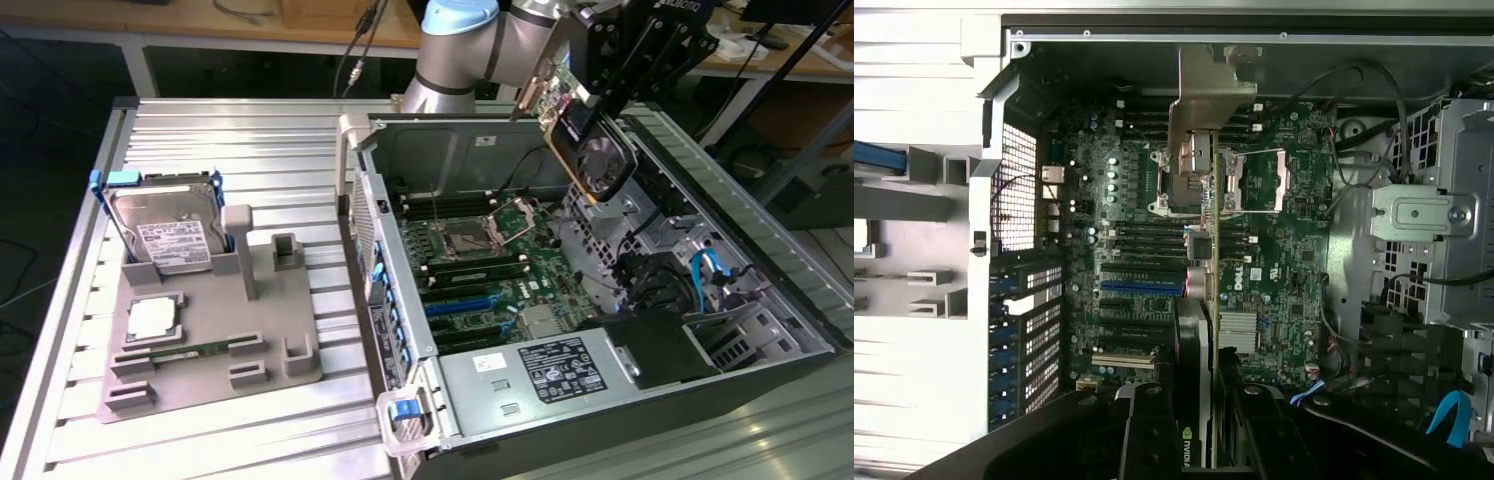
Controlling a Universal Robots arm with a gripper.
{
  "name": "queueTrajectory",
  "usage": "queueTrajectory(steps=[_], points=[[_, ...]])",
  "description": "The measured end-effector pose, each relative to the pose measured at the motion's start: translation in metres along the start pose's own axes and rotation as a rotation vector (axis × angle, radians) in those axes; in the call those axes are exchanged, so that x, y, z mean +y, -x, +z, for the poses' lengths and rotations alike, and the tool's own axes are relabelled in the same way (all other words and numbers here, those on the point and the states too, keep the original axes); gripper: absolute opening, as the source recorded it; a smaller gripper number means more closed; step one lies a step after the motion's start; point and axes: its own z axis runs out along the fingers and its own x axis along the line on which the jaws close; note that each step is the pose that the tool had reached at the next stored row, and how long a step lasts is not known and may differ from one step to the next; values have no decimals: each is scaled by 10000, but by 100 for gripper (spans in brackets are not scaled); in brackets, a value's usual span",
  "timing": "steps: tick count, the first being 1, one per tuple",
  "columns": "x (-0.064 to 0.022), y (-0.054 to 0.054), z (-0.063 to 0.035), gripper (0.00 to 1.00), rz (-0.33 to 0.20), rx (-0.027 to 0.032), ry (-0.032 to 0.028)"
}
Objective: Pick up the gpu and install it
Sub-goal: 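Insert the gpu into the slot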
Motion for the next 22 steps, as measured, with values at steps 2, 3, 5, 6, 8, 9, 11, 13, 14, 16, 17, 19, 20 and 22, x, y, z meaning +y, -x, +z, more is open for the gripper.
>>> queueTrajectory(steps=[2, 3, 5, 6, 8, 9, 11, 13, 14, 16, 17, 19, 20, 22], points=[[0, 0, 0, 27, 0, 0, 0], [0, 0, 0, 27, 0, 0, 0], [0, 0, 0, 27, 0, 0, 0], [0, 0, 0, 27, 0, 0, 0], [0, 0, 0, 27, 0, 0, 0], [0, 0, 0, 27, 0, 0, 1], [0, -1, 3, 27, -2, -62, -3], [1, -1, 15, 27, -3, -171, -7], [1, -1, 21, 27, -4, -214, -9], [1, 1, 33, 27, -6, -255, -11], [1, 1, 40, 27, -4, -322, -16], [1, 2, 58, 27, -8, -455, -20], [1, 3, 63, 27, -9, -500, -22], [1, 4, 71, 27, -11, -607, -27]])
